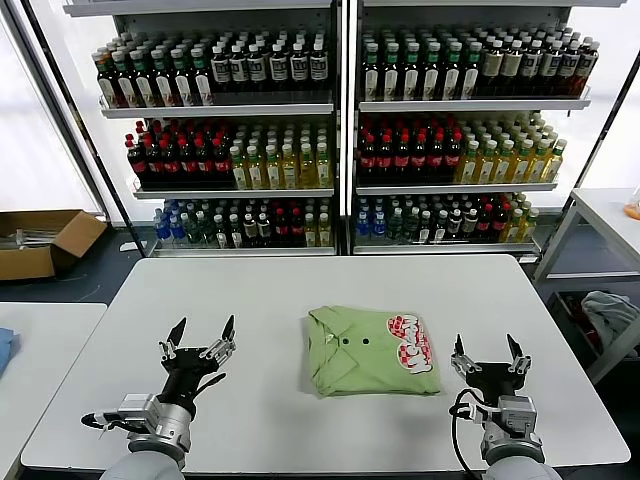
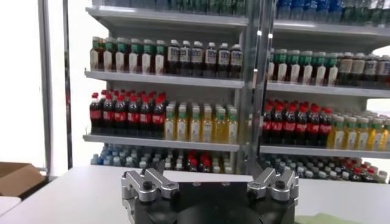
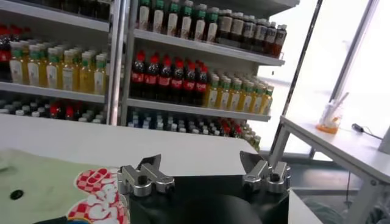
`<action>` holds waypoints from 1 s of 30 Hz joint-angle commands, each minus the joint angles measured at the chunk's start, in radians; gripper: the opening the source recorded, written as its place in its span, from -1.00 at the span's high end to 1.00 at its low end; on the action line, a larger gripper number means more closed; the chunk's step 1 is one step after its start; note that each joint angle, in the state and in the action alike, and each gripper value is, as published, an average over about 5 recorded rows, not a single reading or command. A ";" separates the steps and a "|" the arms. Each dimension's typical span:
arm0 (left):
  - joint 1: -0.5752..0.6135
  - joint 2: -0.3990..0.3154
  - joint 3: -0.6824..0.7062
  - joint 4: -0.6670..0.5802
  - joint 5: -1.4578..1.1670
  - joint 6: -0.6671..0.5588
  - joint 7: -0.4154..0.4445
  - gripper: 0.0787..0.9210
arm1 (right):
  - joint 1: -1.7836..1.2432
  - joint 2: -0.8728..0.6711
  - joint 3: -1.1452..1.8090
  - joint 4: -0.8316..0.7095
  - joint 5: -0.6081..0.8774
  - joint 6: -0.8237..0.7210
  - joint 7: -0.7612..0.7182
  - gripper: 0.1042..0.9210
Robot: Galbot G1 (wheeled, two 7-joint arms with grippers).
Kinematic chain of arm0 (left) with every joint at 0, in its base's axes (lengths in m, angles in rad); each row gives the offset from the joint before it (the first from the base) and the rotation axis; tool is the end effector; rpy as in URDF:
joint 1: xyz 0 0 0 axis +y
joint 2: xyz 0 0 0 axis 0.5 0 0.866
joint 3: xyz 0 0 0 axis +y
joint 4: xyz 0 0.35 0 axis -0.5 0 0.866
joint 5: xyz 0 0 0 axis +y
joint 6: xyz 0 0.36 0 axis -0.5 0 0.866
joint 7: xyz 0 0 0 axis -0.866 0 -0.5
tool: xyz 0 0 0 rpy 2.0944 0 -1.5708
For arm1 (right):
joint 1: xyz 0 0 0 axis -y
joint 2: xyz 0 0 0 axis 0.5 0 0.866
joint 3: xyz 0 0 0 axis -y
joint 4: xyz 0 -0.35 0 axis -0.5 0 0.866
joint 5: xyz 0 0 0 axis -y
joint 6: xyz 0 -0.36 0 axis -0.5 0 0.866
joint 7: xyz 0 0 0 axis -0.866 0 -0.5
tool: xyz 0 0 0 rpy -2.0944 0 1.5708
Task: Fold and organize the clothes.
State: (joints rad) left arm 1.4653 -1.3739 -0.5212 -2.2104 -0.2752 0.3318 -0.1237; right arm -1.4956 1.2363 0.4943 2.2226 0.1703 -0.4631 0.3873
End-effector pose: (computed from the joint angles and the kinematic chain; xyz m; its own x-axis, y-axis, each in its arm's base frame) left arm 0.2101 0.0258 -0.2385 -0.9911 0.0274 0.1300 0.0178 0.9970 -0.0747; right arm 0.2027 -0.0353 -0.2385 -0.9502 0.2173 0.2235 0.1681 0.9610 -0.2195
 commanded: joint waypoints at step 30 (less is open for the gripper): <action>0.017 -0.016 -0.034 0.001 0.019 -0.046 0.030 -0.77 | -0.029 0.022 -0.001 0.004 -0.027 0.015 -0.005 -0.76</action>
State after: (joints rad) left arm 1.4822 -1.3912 -0.5543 -2.2053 -0.2560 0.2845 -0.0974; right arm -1.5193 1.2574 0.4940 2.2203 0.1488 -0.4470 0.3912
